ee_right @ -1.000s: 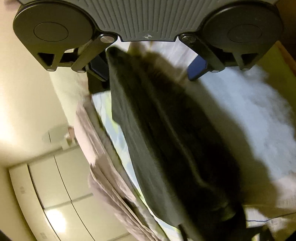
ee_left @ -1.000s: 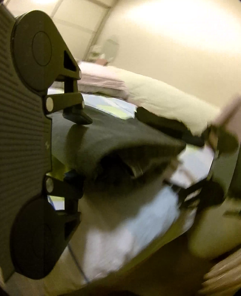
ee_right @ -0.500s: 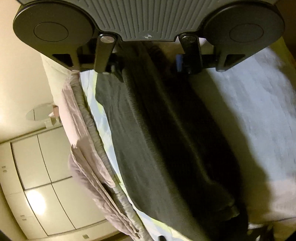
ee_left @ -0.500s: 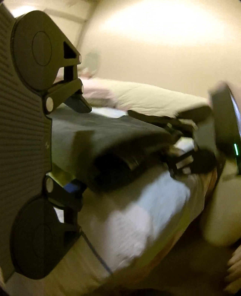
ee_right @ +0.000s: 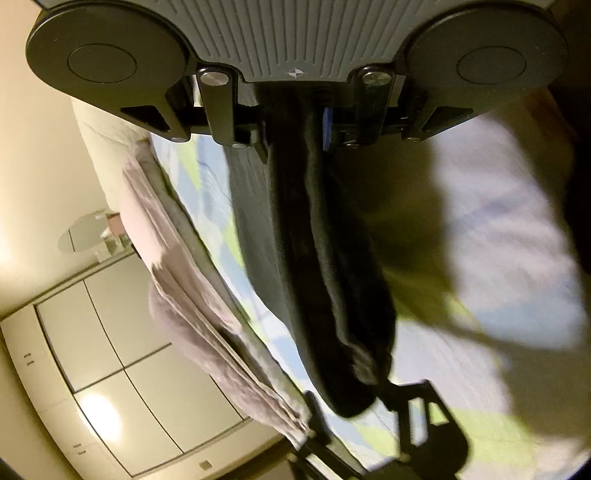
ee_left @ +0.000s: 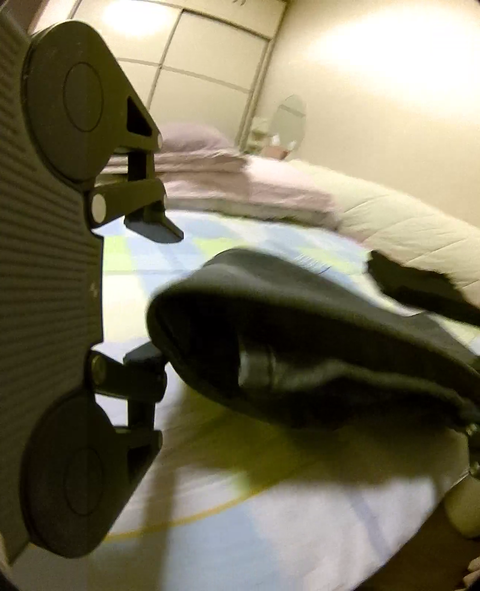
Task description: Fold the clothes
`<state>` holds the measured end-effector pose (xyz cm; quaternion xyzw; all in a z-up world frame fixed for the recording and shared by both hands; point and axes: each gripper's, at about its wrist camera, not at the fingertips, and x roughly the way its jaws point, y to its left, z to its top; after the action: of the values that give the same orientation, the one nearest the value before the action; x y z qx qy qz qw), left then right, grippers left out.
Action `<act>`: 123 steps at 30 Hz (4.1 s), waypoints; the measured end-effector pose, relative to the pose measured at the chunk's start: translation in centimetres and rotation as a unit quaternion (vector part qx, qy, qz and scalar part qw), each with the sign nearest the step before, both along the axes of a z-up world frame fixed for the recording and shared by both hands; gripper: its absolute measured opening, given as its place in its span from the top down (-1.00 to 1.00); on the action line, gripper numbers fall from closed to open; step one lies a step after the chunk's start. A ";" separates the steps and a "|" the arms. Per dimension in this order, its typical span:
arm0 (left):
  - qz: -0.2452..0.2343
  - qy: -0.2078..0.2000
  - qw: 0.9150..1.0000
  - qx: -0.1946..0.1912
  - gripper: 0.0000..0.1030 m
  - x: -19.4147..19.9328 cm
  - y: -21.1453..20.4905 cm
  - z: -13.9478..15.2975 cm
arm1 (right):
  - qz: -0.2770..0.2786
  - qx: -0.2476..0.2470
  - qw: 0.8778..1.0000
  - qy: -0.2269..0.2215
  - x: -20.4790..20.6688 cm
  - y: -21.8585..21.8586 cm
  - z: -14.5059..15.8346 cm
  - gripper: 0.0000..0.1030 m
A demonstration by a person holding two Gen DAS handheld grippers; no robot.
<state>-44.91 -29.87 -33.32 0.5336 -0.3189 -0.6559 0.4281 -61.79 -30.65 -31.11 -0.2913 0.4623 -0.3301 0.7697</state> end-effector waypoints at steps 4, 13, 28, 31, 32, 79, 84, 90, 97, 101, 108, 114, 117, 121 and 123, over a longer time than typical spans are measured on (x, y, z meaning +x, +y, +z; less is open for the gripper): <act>-0.001 0.005 1.000 0.004 -0.22 1.4 3.2 -1.4 | -0.005 -0.016 1.000 0.014 0.6 1.5 -2.6 0.32; -0.032 0.063 0.997 -0.006 -0.37 -0.8 7.0 -0.5 | -0.013 -0.044 0.998 0.048 0.0 1.5 -5.1 -0.20; -0.076 0.094 0.991 0.057 0.52 -7.1 4.0 0.7 | -0.084 0.017 0.996 -0.011 -9.1 1.2 -2.9 0.17; -0.070 0.109 0.990 0.060 0.58 -6.8 4.0 1.1 | -0.080 0.040 0.996 -0.017 -9.5 1.5 -2.3 0.56; -0.066 0.119 0.989 0.059 0.59 -6.6 3.9 1.3 | -0.077 0.027 0.996 -0.022 -9.7 1.6 -1.9 0.57; 0.092 0.180 0.974 0.106 0.27 -0.8 2.4 1.4 | -0.187 0.153 0.923 -0.301 -7.8 0.6 2.5 0.41; 0.097 0.188 0.971 0.109 0.27 -0.2 3.0 1.9 | -0.223 0.164 0.907 -0.318 -7.7 -0.8 3.4 0.40; 0.106 0.195 0.971 0.092 0.25 1.4 4.0 3.3 | -0.262 0.210 0.886 -0.319 -8.0 -2.1 1.4 0.41; 0.122 0.229 0.961 0.092 0.25 2.2 3.7 5.6 | -0.261 0.199 0.889 -0.320 -8.1 -1.9 0.7 0.40; 0.123 0.223 0.963 0.089 0.25 1.5 2.9 6.1 | -0.258 0.196 0.890 -0.321 -8.2 -2.2 0.1 0.40; 0.119 0.220 0.964 0.093 0.25 0.3 1.6 6.2 | -0.256 0.202 0.888 -0.323 -8.5 -2.4 0.1 0.40; 0.113 0.215 0.965 0.094 0.26 -0.4 0.7 5.8 | -0.256 0.205 0.886 -0.327 -8.6 -2.4 0.1 0.40; 0.109 0.218 0.965 0.098 0.27 -0.6 0.3 5.6 | -0.254 0.208 0.885 -0.329 -8.7 -2.5 0.1 0.40; 0.103 0.236 0.962 0.090 0.23 -0.4 -0.2 6.7 | -0.251 0.226 0.883 -0.326 -9.1 -2.8 0.6 0.40; 0.106 0.247 0.960 0.077 0.23 -0.2 -0.7 7.7 | -0.250 0.241 0.880 -0.324 -9.4 -3.1 1.1 0.40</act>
<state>-45.13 -30.53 -25.58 0.4170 -0.0935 -0.7408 0.5183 -71.17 -33.71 -30.02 0.1513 0.3101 -0.4660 0.8147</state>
